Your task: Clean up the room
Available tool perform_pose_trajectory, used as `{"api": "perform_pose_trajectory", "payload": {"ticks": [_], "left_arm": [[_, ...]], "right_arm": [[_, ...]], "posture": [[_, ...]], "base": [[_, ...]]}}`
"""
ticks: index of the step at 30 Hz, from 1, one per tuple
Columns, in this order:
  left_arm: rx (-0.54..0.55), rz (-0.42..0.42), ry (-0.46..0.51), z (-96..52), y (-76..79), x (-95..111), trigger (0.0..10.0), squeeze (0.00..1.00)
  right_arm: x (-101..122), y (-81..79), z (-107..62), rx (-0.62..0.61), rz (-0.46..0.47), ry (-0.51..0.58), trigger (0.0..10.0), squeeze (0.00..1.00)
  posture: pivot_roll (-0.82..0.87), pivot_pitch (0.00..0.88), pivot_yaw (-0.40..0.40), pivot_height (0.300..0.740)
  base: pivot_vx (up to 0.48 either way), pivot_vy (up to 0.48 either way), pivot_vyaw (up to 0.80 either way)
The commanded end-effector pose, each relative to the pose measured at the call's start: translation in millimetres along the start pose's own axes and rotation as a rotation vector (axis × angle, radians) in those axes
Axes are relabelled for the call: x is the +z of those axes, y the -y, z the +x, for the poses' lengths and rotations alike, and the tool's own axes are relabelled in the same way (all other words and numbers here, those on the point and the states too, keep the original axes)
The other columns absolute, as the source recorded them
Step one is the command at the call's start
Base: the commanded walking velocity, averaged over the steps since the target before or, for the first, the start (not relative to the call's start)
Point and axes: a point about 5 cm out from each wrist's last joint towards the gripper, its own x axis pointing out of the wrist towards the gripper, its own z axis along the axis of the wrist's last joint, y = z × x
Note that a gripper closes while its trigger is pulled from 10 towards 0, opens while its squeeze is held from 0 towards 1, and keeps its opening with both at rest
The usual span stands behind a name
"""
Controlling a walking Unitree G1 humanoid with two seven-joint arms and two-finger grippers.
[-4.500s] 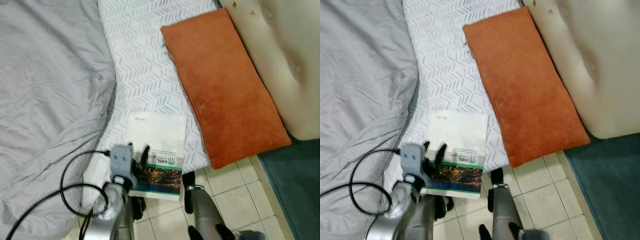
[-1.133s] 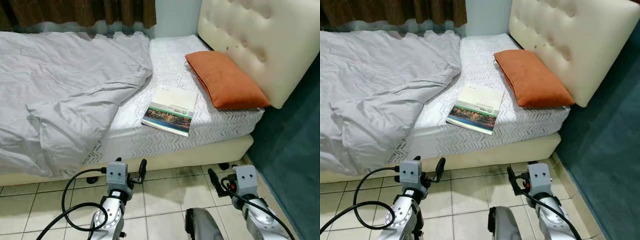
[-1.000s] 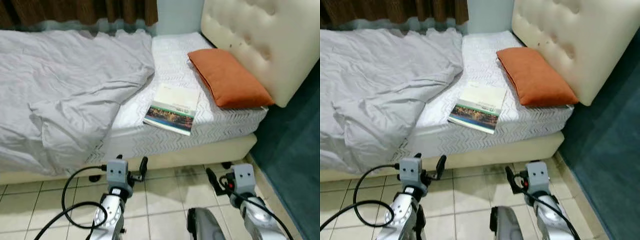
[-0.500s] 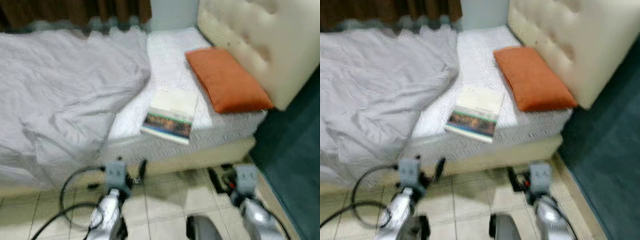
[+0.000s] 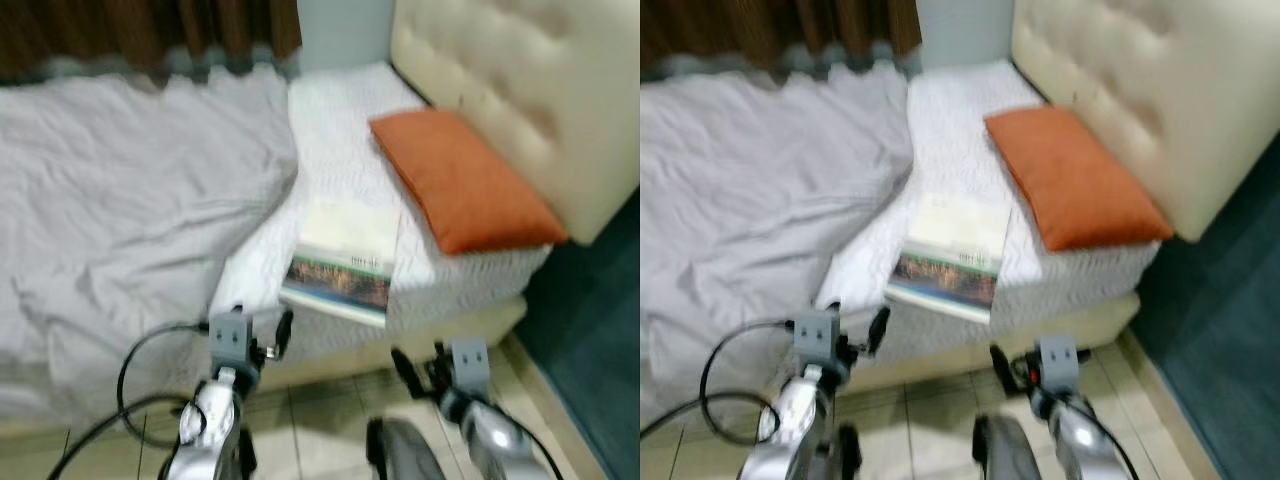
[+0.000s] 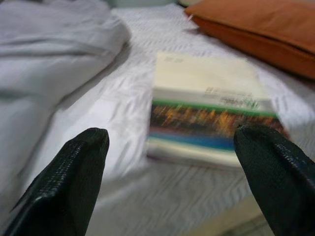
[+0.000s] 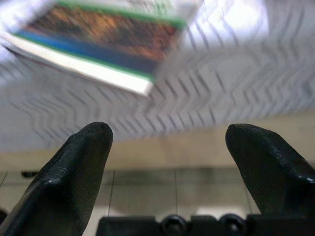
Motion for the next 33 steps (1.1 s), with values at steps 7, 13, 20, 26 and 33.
{"api": "perform_pose_trajectory", "payload": {"ticks": [7, 13, 20, 26, 33], "left_arm": [[-0.049, 0.054, 0.182, 15.7, 2.4, 65, 10.0, 0.0], [-0.051, 0.073, 0.227, 6.9, -10.0, 94, 10.0, 0.0], [-0.053, 0.077, 0.167, 1.7, -10.9, 90, 10.0, 0.0], [-0.06, 0.058, 0.067, -8.8, -12.8, 67, 10.0, 0.0], [-0.009, 0.027, -0.083, -31.5, -24.9, 29, 10.0, 0.0]], "right_arm": [[-32, -11.7, 7.3, 0.05, 0.069, -0.186, 10.0, 0.0], [-37, -36.9, 14.2, 0.13, 0.164, -0.232, 10.0, 0.0], [-38, -40.7, 20.3, 0.152, 0.13, -0.255, 10.0, 0.0], [-29, -36.4, 28.0, 0.128, 0.106, -0.241, 10.0, 0.0], [-7, -39.4, 40.9, 0.13, 0.122, -0.188, 10.0, 0.0]], "posture": [[-0.05, 0.181, 0.014, 0.57], [0.01, 0.238, 0.036, 0.57], [0.0, 0.272, 0.034, 0.57], [0.01, 0.287, 0.03, 0.57], [0.02, 0.297, 0.021, 0.57]], "base": [[0.423, 0.0, 0.0], [0.0, 0.0, 0.0], [0.0, 0.0, 0.0], [0.0, 0.0, 0.0], [0.0, 0.0, 0.0]]}}
